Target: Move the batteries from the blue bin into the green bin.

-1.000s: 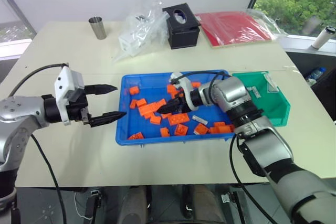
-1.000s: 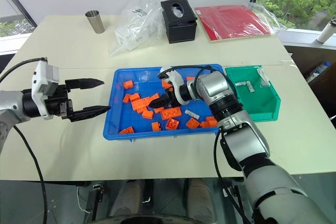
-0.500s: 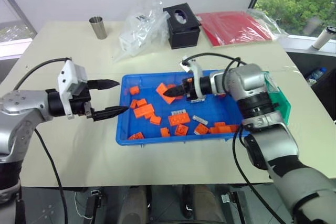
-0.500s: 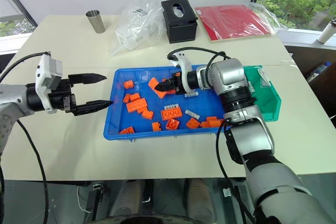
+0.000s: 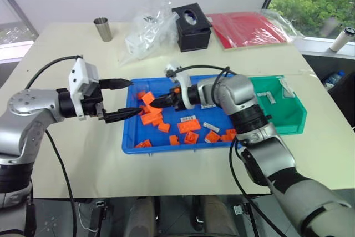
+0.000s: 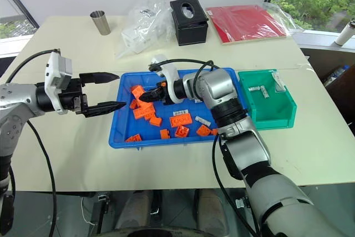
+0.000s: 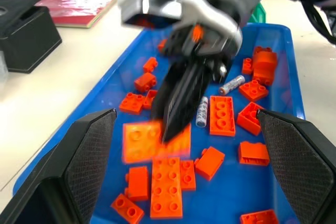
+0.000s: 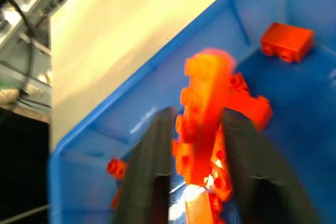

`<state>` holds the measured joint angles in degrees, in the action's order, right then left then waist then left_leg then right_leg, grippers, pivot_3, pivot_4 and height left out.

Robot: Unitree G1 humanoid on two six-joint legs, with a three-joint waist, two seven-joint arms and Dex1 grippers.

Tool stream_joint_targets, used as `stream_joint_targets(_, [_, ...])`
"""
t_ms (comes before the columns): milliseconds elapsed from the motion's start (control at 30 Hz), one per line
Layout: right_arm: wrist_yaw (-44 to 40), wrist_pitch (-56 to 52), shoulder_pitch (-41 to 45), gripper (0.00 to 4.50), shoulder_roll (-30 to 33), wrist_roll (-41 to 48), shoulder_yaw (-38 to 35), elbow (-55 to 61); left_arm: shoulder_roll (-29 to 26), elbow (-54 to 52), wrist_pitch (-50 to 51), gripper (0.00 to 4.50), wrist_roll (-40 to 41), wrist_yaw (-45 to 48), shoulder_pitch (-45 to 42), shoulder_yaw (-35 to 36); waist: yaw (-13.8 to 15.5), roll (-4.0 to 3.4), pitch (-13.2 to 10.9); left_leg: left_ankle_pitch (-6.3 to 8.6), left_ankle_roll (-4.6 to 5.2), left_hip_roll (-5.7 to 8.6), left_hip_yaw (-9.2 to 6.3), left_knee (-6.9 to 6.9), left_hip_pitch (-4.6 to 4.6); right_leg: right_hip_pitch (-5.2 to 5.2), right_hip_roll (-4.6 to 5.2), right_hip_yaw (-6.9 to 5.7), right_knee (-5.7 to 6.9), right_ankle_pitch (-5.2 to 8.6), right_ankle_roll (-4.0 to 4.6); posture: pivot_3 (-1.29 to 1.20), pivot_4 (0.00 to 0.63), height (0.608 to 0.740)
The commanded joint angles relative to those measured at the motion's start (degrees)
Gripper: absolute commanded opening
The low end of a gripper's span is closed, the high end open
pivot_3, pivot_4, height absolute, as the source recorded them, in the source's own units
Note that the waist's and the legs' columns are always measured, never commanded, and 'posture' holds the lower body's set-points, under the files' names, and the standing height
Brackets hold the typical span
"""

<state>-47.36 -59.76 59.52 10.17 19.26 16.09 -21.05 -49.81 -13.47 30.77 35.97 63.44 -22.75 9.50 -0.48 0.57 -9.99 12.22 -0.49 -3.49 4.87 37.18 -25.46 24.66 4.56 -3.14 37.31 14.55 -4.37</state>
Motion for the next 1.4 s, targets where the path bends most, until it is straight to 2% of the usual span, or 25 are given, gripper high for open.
stream_joint_targets(33, [-5.1,9.4,1.4,2.79,5.4,-5.3,5.6,2.9,-0.1,-0.4,-0.2,4.5,0.1,-0.2,-0.8,0.4,0.0,0.0,0.0,0.0,0.0,0.01,0.0,0.01,0.0,-0.01,0.01,0.0,-0.02,0.0,0.0,0.0,0.15,0.736])
stream_joint_targets(167, [-14.6,25.6,-0.3,2.79,15.9,-13.6,13.8,4.2,-0.3,-0.6,-0.1,4.5,0.1,-0.1,-0.3,1.0,-0.1,0.01,0.0,0.0,0.0,0.07,-0.02,0.0,-0.02,-0.02,0.04,0.0,-0.07,0.0,-0.01,0.0,0.15,0.736])
stream_joint_targets(300, [-18.9,30.5,-1.9,2.79,19.8,-16.5,15.1,3.1,-0.1,-0.9,-0.1,4.5,0.1,-0.4,0.2,1.2,-0.9,0.01,0.0,0.0,0.0,0.0,0.02,-0.07,0.06,0.0,-0.03,0.01,-0.06,0.01,-0.01,0.0,0.15,0.736])
stream_joint_targets(733, [-19.5,35.9,-5.8,2.79,19.5,-21.2,13.4,-0.2,-0.2,-0.8,-0.3,4.5,0.0,0.2,-0.2,0.7,-0.1,0.0,0.0,-0.01,-0.02,-0.06,0.03,-0.02,0.07,0.0,-0.09,0.01,0.0,0.01,0.01,0.0,0.15,0.736])
stream_joint_targets(1233, [-21.5,35.3,-8.3,2.79,19.8,-22.6,11.9,1.3,-0.1,0.3,-0.6,4.5,-0.7,1.1,-1.9,0.0,-0.2,0.0,0.0,-0.02,-0.02,-0.06,0.03,-0.02,0.09,-0.02,-0.1,0.01,0.0,0.01,0.01,0.0,0.15,0.736])
stream_joint_targets(1333, [-21.4,33.4,-9.3,2.02,19.4,-22.5,11.7,2.1,0.1,0.0,-0.6,4.5,-0.6,1.2,-1.9,-0.3,-0.3,0.01,0.0,-0.01,-0.02,-0.06,0.03,-0.02,0.09,-0.02,-0.1,0.01,0.0,0.01,0.01,0.0,0.15,0.736])
stream_joint_targets(1400, [-21.6,32.6,-10.1,1.09,19.6,-22.4,11.5,3.6,0.3,-0.2,-0.7,4.5,-0.6,1.2,-1.9,-0.6,-0.3,0.01,0.0,-0.02,-0.03,-0.06,0.03,-0.02,0.09,-0.02,-0.1,0.01,0.0,0.01,0.01,0.0,0.15,0.736])
